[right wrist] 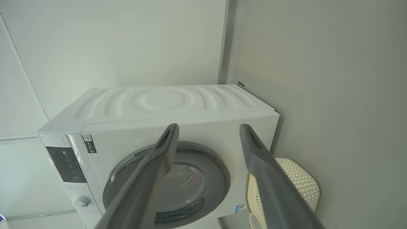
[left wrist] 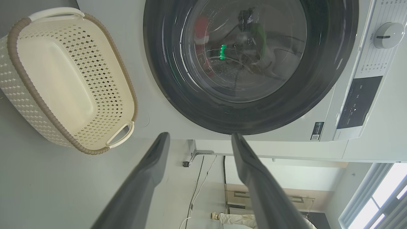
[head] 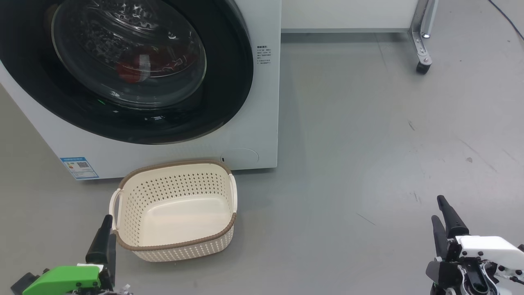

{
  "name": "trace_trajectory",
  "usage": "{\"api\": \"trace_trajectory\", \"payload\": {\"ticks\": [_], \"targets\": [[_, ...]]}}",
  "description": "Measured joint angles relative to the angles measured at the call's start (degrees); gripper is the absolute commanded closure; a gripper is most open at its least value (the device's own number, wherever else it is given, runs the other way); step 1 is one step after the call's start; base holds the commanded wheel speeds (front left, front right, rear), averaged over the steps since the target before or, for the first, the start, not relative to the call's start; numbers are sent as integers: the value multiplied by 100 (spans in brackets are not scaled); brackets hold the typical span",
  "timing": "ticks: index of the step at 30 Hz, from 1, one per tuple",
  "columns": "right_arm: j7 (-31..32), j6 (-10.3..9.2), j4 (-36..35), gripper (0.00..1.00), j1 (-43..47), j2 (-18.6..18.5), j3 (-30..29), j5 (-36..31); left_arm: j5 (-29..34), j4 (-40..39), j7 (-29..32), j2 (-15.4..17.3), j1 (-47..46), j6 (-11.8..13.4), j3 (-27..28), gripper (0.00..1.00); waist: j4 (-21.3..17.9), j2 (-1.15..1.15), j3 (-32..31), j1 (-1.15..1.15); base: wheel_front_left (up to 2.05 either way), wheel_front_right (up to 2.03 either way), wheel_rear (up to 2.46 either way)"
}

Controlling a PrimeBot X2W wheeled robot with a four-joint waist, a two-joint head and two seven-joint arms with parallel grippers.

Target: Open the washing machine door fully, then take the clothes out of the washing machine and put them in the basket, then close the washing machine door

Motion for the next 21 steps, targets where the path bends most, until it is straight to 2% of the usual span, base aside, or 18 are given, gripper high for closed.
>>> {"api": "trace_trajectory", "payload": {"ticks": [12,21], "targets": [[-296,0,-100,0,-110,-178,221,-567,396,-141,-187,165,-116,0,-176,0,6,0,20,0,0,0,0],[-512,0,-103,0,-237,-379,474,-1247,1033,-186,-546,383,-152,0,-449,0,9,0,27,0,0,0,0]]}}
